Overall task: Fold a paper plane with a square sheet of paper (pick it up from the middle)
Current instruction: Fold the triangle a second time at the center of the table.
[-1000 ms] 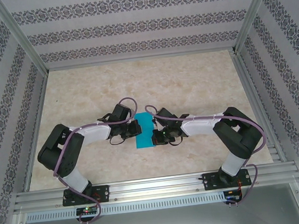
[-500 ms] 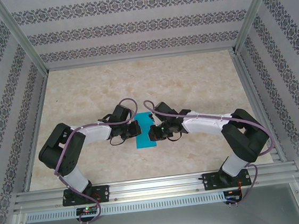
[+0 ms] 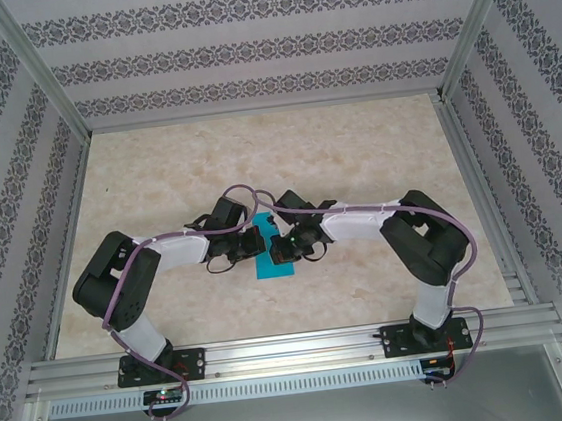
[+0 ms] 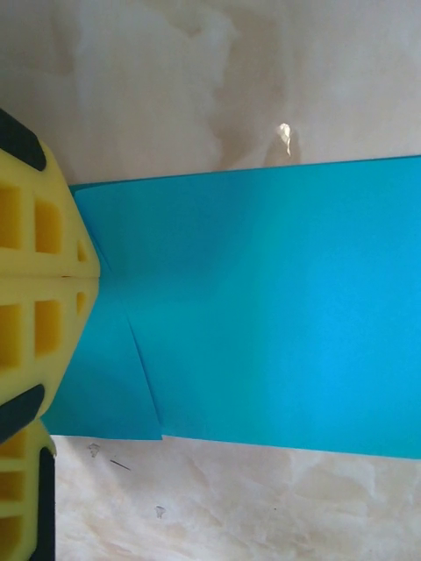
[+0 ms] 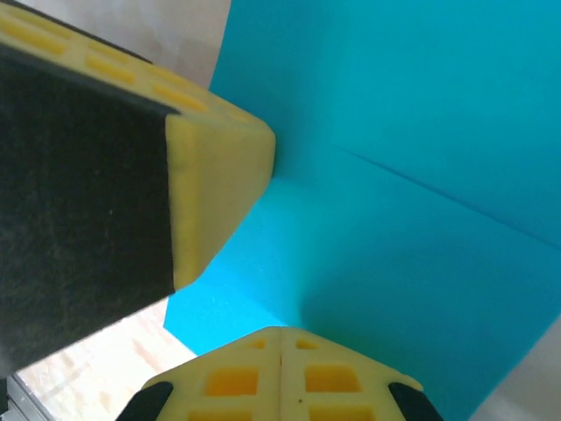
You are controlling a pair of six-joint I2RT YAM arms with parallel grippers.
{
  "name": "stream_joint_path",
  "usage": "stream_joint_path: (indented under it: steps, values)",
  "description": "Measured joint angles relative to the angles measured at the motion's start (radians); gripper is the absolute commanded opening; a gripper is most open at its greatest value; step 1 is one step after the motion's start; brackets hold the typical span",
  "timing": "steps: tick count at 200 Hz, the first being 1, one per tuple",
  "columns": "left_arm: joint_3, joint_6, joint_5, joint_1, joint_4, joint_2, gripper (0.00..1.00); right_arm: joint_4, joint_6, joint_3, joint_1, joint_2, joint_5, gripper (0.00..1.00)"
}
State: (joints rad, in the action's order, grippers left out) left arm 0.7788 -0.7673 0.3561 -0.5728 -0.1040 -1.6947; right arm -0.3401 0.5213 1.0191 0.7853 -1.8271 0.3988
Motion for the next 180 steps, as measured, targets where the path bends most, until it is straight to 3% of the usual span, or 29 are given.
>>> stream_joint_path:
  steps: [100, 180]
  values:
    - [-0.002, -0.007, -0.004, 0.000, 0.003, 0.000, 0.00, 0.044, 0.003, 0.008, -0.009, -0.044, 0.023, 0.00]
    - [-0.002, -0.020, -0.011, 0.000, 0.002, -0.003, 0.00, 0.214, 0.003, -0.228, -0.021, 0.097, 0.053, 0.00]
